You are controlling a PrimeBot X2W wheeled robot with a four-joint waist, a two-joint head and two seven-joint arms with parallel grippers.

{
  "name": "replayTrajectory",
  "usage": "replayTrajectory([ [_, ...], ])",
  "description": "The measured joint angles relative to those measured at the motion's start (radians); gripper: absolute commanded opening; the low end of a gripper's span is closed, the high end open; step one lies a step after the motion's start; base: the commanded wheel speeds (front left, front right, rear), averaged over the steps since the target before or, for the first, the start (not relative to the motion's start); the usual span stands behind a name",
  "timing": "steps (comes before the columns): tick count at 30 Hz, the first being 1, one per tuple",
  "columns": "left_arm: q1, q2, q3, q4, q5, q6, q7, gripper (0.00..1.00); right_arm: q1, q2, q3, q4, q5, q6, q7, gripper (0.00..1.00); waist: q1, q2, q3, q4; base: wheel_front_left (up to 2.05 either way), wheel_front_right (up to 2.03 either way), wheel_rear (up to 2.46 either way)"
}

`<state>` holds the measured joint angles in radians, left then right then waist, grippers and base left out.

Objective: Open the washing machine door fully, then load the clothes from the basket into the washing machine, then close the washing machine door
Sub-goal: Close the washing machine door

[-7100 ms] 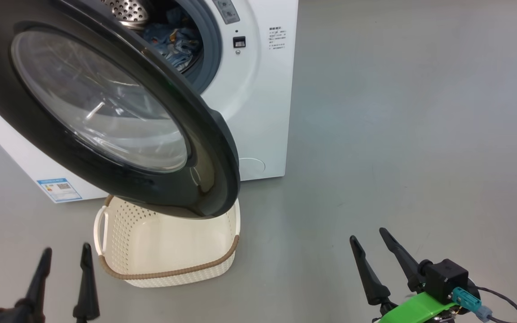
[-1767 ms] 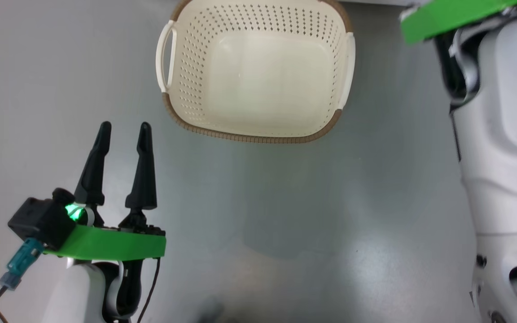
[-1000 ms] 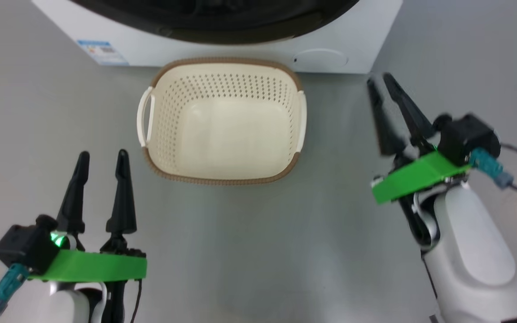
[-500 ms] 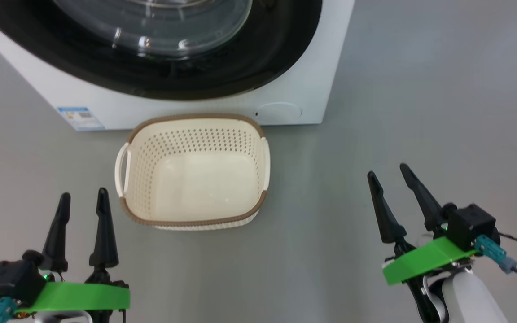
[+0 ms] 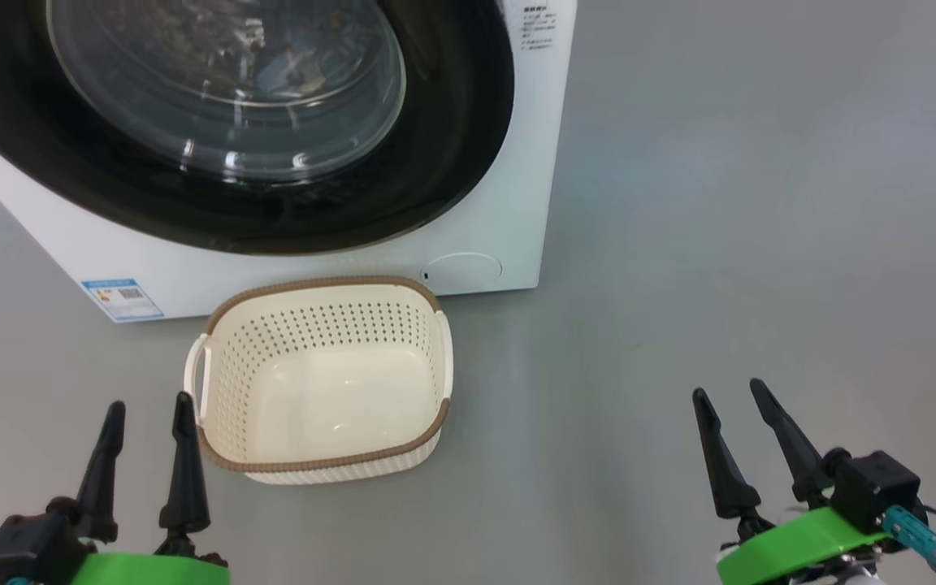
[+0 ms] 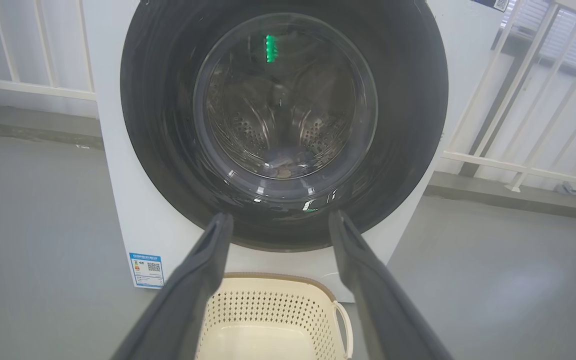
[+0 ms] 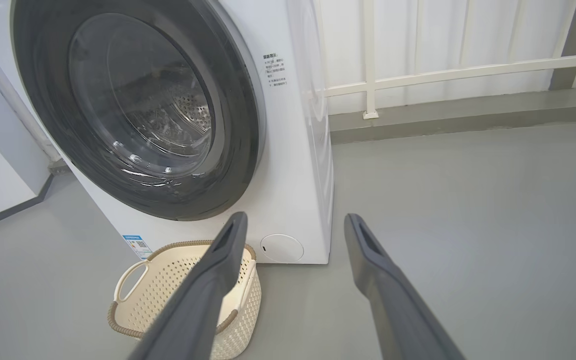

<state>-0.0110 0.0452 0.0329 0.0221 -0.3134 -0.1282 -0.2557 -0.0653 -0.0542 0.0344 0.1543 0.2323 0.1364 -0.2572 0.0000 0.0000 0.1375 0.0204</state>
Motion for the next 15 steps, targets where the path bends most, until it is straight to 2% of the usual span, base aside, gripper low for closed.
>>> replayTrajectory([
  [15, 0.085, 0.000, 0.001, 0.017, 0.039, 0.000, 0.000, 1.00, 0.108, 0.006, -0.025, -0.033, -0.025, 0.000, 0.000, 1.00, -0.0001, 0.0000, -0.102, -0.024, 0.00, 0.00, 0.00],
])
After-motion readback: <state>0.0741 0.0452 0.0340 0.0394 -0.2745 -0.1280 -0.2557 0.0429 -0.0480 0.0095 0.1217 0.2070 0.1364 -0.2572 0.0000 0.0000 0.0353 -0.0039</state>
